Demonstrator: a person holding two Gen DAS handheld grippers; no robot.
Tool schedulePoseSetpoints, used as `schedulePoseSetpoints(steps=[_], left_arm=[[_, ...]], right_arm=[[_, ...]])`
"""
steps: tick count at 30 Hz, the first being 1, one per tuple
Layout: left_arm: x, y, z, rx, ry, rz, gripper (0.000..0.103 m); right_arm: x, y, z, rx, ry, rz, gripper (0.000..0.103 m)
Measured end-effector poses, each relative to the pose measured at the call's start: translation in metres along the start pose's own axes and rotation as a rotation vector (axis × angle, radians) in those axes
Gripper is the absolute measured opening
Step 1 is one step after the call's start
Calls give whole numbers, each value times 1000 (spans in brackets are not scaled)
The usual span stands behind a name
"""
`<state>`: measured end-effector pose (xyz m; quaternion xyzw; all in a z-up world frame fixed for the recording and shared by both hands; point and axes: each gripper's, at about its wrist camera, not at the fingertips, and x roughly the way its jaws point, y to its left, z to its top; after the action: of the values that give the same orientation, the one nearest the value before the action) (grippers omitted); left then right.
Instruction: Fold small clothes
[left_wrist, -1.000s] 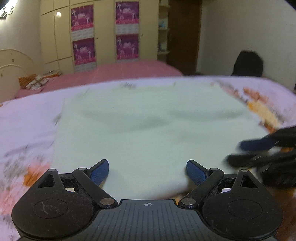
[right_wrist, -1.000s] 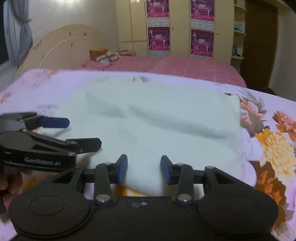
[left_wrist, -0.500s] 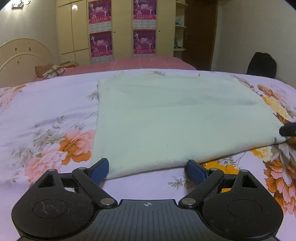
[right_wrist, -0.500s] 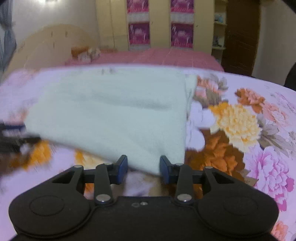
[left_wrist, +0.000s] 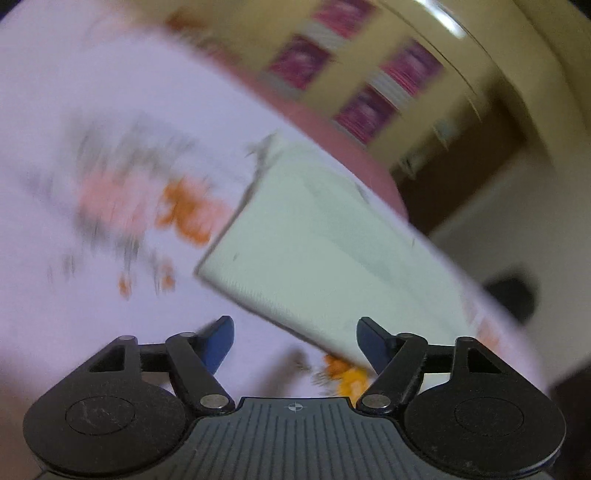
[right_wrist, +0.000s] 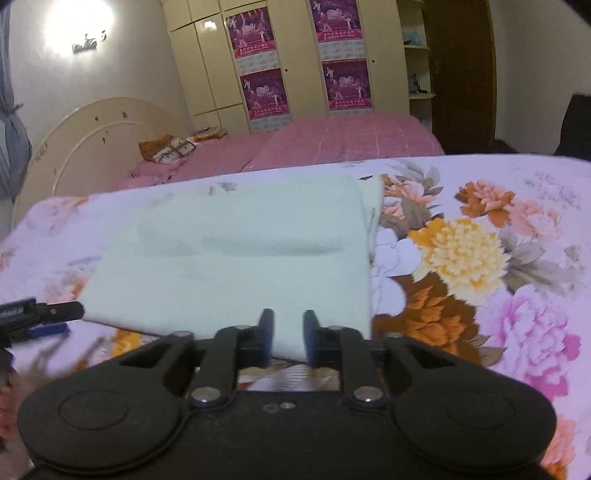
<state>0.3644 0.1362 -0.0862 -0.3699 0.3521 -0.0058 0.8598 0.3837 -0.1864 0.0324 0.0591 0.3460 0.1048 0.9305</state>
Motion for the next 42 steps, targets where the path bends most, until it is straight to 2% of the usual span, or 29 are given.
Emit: schedulePoseSetpoints(steps=[2, 4, 11, 16, 19, 21, 22, 23, 24, 26, 29, 31, 32, 34, 37, 42], left_arm=[[4, 16, 0, -162, -38, -41, 74], [11, 22, 2, -236, -62, -64, 74], [43, 17, 12, -260, -140, -82, 74], [71, 4, 24, -224, -219, -65, 74], [85, 0, 35, -185, -224, -67, 73], [92, 1, 42, -193, -207, -84, 53], [98, 6, 44, -223, -174, -87, 26], [104, 12, 46, -268, -152, -83, 8], [107, 21, 47, -318, -148, -98, 8], [106, 26, 49, -350, -162, -136, 8], [97, 20, 54, -316, -191, -170, 8], [100, 18, 60, -300, -184, -166, 8], [103, 18, 62, -293, -172, -152, 8], [104, 20, 65, -305, -157, -148, 8], [100, 15, 67, -289, -164, -158, 8], [97, -3, 74, -234, -170, -168, 8]], right_arm=[[2, 2, 0, 18, 0, 18, 16], [9, 6, -1, 25, 15, 29, 16], [33, 29, 3, 36, 15, 80, 10], [65, 46, 14, 40, -3, 117, 7], [84, 55, 24, 34, -8, 131, 6], [95, 58, 30, 33, -15, 134, 6], [101, 59, 34, 33, -19, 131, 6], [104, 61, 35, 30, -24, 129, 6], [108, 62, 38, 27, -32, 128, 6], [114, 64, 41, 22, -43, 125, 6], [120, 71, 43, -8, -59, 123, 6], [125, 74, 41, -30, -55, 126, 6], [129, 75, 40, -41, -43, 118, 6], [148, 75, 33, -55, 43, 85, 4], [148, 73, 24, -85, -1, 92, 2], [145, 67, 22, -62, -3, 117, 2]])
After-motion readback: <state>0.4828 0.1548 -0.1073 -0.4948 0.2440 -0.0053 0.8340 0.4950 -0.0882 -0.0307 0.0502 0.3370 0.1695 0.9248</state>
